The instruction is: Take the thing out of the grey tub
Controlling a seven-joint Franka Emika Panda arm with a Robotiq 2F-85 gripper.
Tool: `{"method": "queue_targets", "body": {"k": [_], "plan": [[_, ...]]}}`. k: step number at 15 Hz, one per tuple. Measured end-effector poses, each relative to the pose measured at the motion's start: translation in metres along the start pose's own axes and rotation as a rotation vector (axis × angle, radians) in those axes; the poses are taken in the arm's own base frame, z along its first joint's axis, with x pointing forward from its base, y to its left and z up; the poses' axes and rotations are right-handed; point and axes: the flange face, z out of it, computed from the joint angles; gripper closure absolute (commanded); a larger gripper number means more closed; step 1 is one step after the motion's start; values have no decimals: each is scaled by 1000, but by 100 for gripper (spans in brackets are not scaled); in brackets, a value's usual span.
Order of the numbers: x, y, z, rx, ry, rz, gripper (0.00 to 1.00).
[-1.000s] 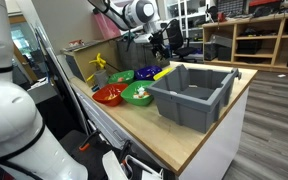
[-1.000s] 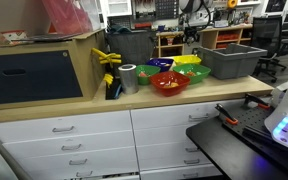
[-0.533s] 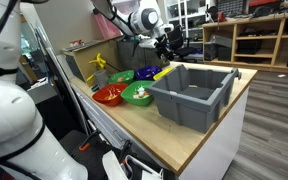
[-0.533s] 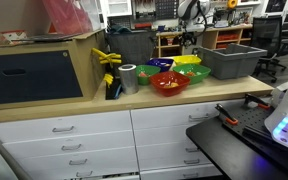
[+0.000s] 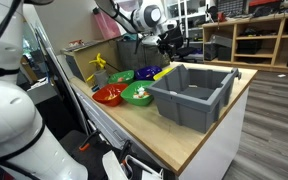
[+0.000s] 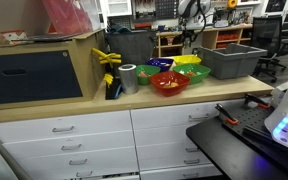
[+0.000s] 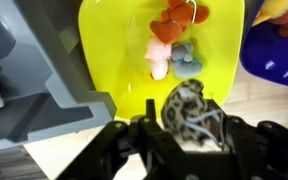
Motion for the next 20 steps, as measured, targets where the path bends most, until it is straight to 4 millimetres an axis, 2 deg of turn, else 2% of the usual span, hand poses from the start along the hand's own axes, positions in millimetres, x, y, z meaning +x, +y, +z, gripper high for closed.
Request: {"method": "queue_targets", "body": {"k": [2,3,8,11,14,20], "plan": [[4,-2,-5,13,7,9,2],[5,-3,-7,19,11,13,0],[7,-7,-12,36,12,21,0],[7,-7,-22,26,-18,20,0],[5,-6,-49,-1,-89,14,0],[-4,7,-122,-57,-239,-21,0]]}}
